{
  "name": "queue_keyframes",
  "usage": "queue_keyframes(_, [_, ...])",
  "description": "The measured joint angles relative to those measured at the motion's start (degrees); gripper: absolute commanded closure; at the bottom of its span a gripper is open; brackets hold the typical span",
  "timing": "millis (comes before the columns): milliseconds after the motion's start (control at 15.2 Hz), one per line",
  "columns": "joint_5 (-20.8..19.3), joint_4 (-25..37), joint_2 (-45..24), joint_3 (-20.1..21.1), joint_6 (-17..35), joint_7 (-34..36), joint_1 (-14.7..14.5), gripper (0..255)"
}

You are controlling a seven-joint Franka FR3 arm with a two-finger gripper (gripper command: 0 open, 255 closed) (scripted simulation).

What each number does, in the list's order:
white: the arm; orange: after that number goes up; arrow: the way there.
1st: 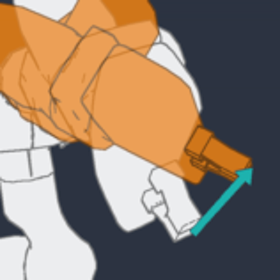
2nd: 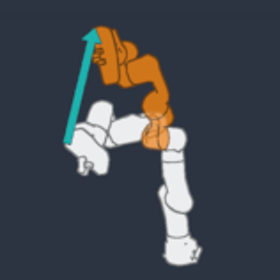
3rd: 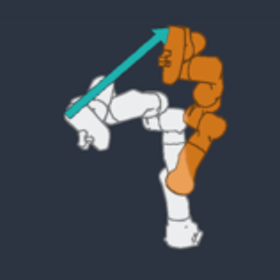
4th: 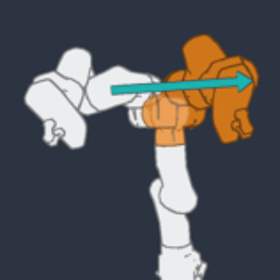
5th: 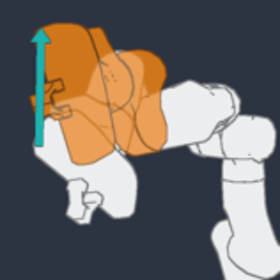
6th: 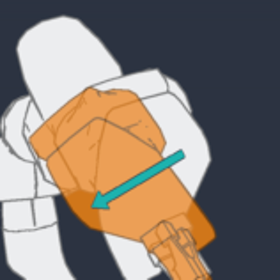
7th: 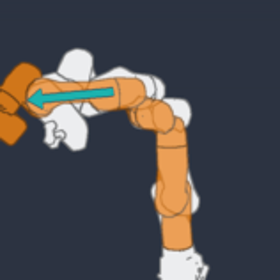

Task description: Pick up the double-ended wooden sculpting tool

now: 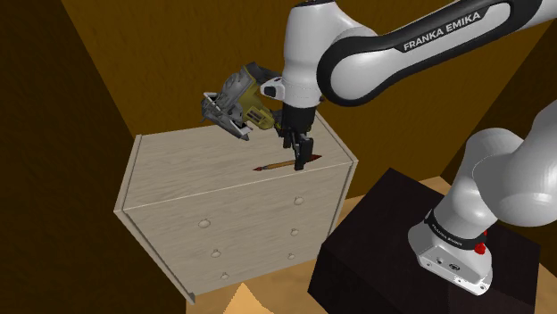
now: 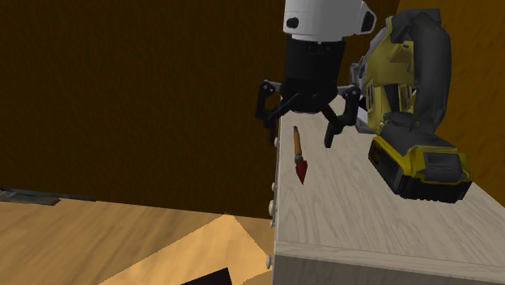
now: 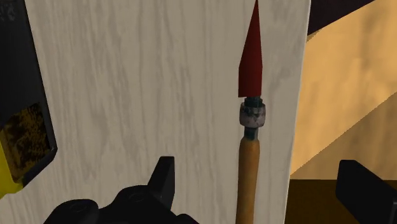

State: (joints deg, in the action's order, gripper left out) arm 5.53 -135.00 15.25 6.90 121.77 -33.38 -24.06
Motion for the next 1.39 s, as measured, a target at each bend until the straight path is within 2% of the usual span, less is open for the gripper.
queue_keyframes(132, [0.0,-1.0,-0.4,0.0,1.5,-0.1,0.0,0])
queue_keyframes(198, [0.0,-1.2,-0.6,0.0,1.8,-0.2,0.0,255])
queue_keyframes(858, [0.0,-1.1,-0.5,0.0,2.1,0.0,0.0,255])
queue_keyframes(1386, [-0.1,2.4,1.2,-0.2,-3.6,0.1,0.0,255])
